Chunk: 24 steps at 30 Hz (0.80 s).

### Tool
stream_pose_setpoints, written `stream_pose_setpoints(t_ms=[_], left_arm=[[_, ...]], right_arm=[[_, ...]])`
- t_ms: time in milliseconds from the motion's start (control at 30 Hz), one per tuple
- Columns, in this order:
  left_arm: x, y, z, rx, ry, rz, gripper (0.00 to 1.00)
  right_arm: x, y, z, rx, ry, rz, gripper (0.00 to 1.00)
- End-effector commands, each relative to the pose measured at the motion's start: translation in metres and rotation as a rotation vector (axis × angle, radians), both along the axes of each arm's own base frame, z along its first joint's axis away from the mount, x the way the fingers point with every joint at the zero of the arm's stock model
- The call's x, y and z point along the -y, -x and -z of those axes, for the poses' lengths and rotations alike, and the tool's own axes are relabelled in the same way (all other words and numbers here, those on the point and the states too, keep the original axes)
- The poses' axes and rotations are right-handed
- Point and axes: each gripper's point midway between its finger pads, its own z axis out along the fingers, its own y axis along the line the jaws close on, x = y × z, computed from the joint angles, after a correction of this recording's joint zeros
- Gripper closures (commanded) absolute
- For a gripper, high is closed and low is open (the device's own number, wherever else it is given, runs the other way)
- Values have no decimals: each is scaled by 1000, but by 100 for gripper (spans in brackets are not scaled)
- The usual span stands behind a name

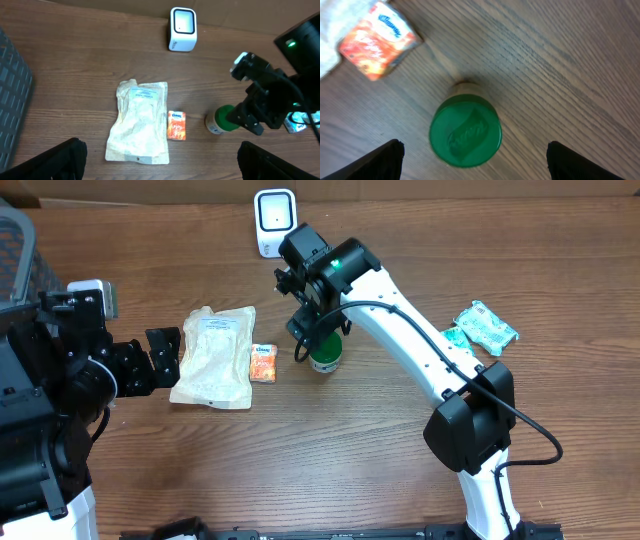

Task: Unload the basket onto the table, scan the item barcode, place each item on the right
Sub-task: 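Lift the jar and hold it to the scanner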

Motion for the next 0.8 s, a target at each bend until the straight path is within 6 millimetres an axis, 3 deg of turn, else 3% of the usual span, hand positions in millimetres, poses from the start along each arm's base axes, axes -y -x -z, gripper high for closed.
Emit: stream_pose_setpoints(t_ms=[0, 433, 533, 600, 733, 767], left_arm=[[-2, 0, -7, 22, -22, 6, 1], [-2, 0, -7, 22, -22, 6, 0], [-2, 0, -7, 22, -22, 6, 0], [-2, 0, -7, 22, -22, 6, 0], [-2, 0, -7, 22, -22, 6, 1], [-2, 0, -7, 22, -23, 6, 0]], right_arm=[[5, -4, 0, 34, 15, 15, 11], [6, 0, 50, 9, 24, 9, 11], [6, 0, 53, 9, 24, 9, 13], [5, -1, 52, 15, 20, 9, 18], [5, -3, 52, 21, 16, 10, 51], [5, -3, 52, 21, 16, 10, 53]])
